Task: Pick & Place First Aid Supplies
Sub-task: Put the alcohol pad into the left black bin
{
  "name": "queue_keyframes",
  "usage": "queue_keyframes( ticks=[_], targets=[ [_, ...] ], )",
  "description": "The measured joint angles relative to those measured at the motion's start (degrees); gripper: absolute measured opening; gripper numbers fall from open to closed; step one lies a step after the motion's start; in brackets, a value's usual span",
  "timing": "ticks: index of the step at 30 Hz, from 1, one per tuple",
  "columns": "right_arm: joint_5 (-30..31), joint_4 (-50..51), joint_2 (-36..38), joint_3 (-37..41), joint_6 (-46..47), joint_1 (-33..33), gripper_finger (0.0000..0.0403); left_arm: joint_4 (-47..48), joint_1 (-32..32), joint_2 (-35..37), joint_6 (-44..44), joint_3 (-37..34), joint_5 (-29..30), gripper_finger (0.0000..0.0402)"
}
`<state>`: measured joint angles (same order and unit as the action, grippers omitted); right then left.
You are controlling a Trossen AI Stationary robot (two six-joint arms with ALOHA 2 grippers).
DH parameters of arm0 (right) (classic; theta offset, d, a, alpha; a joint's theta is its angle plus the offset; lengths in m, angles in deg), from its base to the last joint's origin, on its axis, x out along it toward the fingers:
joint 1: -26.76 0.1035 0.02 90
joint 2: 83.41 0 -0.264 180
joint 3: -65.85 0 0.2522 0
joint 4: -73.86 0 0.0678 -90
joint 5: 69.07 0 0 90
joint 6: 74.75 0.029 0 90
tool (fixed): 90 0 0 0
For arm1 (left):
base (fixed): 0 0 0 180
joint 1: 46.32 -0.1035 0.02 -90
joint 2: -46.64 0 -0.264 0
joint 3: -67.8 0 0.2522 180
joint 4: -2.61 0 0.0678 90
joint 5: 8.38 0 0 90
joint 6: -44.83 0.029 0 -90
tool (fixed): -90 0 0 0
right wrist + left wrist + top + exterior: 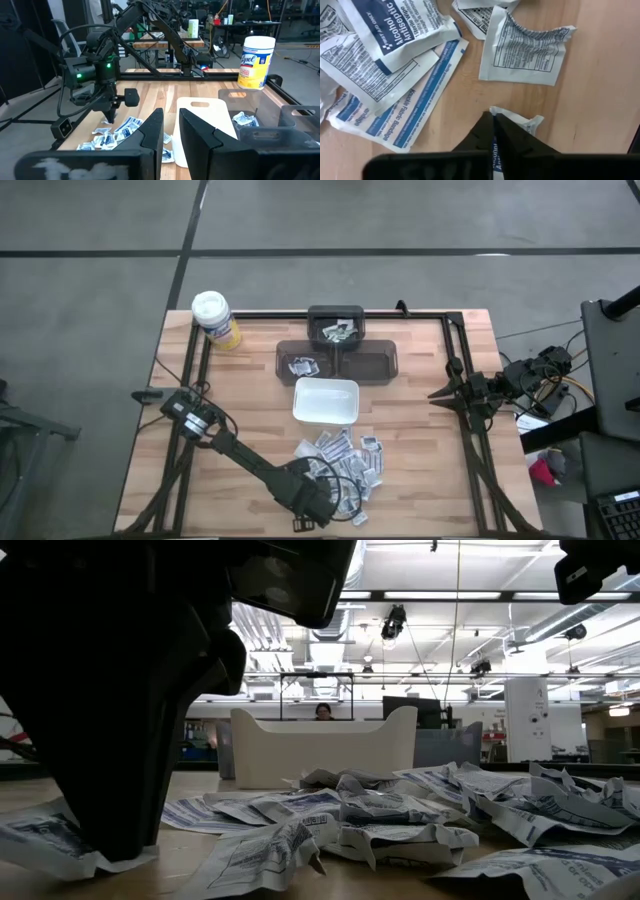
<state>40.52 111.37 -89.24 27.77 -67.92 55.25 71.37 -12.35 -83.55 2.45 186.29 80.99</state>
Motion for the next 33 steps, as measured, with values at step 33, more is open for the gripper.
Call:
queue_keyframes(
  ticks=[33],
  targets=[
    [0.0, 0.0, 0.0, 0.0, 0.0, 0.0, 0.0059, 7.4, -3.9, 16.0, -8.7, 10.4, 53.0, 0.0000]
  ],
)
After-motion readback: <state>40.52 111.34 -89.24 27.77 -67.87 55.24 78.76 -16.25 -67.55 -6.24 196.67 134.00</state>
